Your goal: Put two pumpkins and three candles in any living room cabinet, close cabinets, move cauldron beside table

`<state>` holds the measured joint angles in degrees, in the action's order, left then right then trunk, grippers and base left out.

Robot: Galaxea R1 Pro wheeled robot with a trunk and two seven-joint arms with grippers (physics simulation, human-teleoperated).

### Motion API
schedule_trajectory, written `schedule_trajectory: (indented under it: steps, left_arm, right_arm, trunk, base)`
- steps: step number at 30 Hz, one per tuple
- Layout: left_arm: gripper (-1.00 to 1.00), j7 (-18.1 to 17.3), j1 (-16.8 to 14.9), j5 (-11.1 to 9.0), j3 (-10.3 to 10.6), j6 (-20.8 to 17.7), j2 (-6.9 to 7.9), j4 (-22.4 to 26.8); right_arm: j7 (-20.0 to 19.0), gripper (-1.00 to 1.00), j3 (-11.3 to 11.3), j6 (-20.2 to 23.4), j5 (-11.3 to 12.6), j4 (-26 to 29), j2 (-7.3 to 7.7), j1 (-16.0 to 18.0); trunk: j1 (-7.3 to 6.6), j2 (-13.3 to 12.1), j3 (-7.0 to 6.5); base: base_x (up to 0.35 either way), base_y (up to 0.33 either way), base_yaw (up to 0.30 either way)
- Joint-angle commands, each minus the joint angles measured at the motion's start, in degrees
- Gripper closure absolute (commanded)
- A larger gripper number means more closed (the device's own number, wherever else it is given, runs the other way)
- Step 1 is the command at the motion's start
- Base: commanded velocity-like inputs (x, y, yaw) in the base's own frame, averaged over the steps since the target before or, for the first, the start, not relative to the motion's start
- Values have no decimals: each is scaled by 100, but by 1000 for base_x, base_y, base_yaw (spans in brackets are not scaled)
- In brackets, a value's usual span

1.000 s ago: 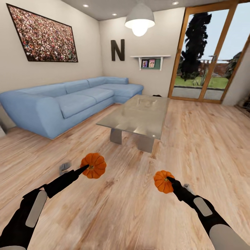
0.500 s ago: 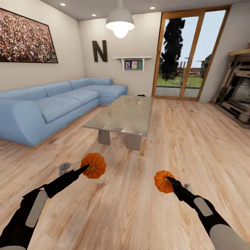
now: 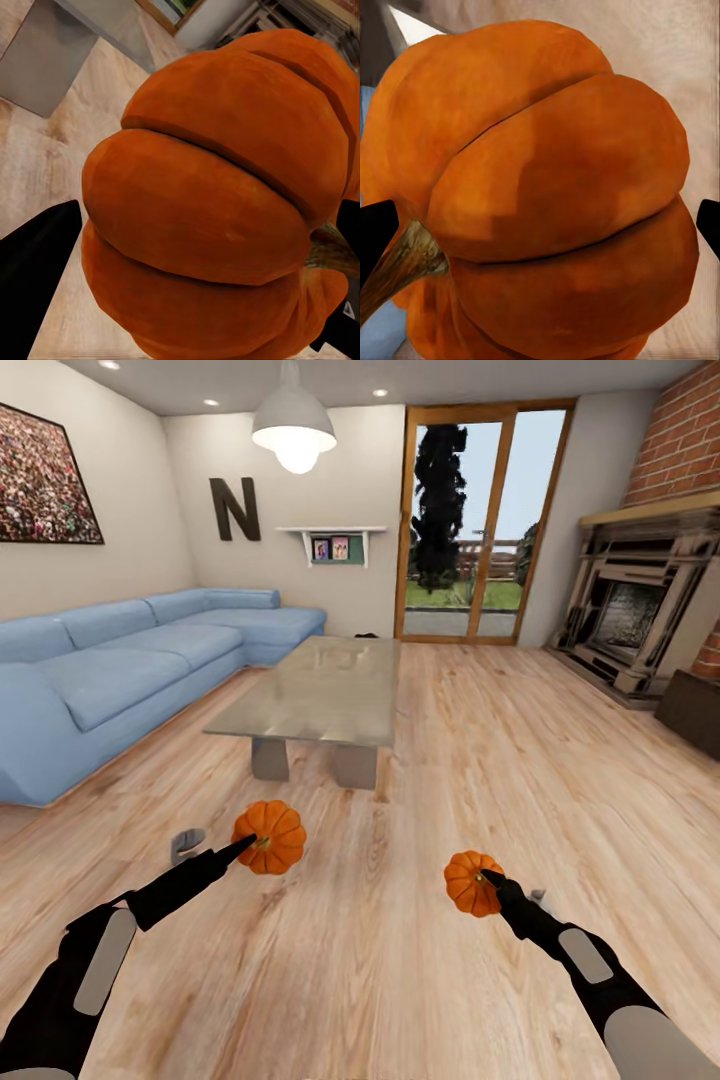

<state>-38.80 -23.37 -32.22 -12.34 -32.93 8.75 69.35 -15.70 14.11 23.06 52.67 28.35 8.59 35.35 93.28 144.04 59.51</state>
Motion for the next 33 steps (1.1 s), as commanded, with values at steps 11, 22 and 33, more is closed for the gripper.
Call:
schedule_trajectory:
  steps: [11, 22, 33]
  left_arm:
    - [100, 4, -1, -30, -5, -37, 2, 19]
    - [100, 4, -1, -30, -5, -38, -1, 17]
    - [100, 4, -1, -30, -5, -38, 3, 8]
  right_arm:
    - [-3, 100, 37, 50, 51, 5, -6, 7]
    - [-3, 100, 39, 50, 56, 4, -6, 7]
    - [-3, 100, 39, 50, 58, 5, -6, 7]
  trunk:
    - [-2, 2, -25]
    - [-2, 2, -55]
    - [-2, 2, -85]
  base:
    - [-19, 79, -290]
    - [0, 2, -290]
    - [0, 0, -290]
